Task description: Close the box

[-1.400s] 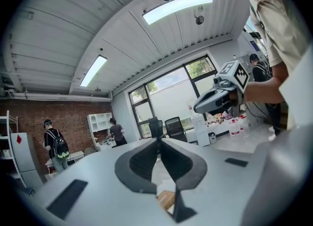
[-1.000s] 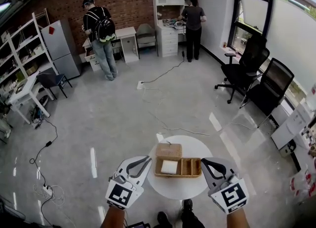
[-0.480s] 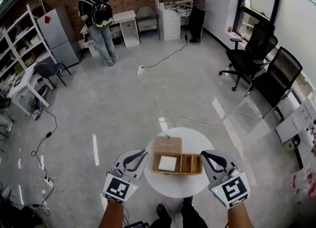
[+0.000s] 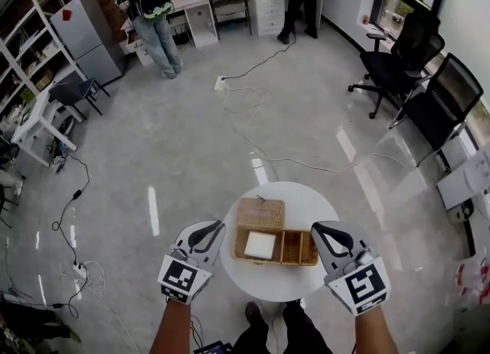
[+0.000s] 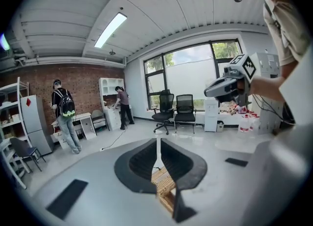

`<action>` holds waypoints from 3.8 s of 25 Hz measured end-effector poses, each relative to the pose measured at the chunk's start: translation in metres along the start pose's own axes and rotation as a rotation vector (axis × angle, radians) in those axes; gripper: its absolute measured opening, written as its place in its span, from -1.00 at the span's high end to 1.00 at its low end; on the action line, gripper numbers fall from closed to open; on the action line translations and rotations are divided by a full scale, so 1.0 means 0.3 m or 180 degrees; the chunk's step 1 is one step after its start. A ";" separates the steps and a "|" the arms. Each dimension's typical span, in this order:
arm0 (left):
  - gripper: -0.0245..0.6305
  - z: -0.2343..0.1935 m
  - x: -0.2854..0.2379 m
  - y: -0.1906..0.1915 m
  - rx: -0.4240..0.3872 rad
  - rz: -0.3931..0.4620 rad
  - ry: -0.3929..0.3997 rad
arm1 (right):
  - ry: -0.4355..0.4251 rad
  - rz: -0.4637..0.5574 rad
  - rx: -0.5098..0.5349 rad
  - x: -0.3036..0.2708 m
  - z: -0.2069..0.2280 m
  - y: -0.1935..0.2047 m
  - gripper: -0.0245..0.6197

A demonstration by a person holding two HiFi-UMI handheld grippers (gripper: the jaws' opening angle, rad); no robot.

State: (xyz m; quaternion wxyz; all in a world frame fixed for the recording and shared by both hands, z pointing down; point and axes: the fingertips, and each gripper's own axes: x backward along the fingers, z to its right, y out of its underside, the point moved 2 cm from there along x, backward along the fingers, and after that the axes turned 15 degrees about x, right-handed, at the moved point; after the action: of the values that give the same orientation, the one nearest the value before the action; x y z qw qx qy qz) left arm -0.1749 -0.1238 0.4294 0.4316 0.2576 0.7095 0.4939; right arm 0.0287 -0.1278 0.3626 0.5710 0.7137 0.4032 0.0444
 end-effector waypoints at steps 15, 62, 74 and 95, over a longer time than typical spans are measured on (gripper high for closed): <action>0.85 -0.197 -0.316 0.340 0.0725 -0.0556 -0.0003 | -0.0118 -0.0197 -0.0114 -0.199 0.086 0.234 0.95; 0.30 -0.347 -0.661 0.773 0.2459 -0.1080 0.0155 | -0.0282 -0.0542 -0.0256 -0.391 0.129 0.550 0.95; 0.34 -0.329 -0.627 0.665 0.2406 -0.0758 0.0188 | -0.0267 -0.0565 -0.0243 -0.347 0.122 0.552 0.95; 0.35 -0.261 -0.471 0.533 0.2152 -0.0408 0.0338 | -0.0158 -0.0613 -0.0183 -0.239 0.095 0.489 0.95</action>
State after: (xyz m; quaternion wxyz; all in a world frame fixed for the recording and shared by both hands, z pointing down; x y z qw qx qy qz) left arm -0.1825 -0.2124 0.6386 0.3145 0.3148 0.8692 0.2156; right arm 0.0725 -0.1984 0.5061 0.6027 0.6558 0.4542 -0.0168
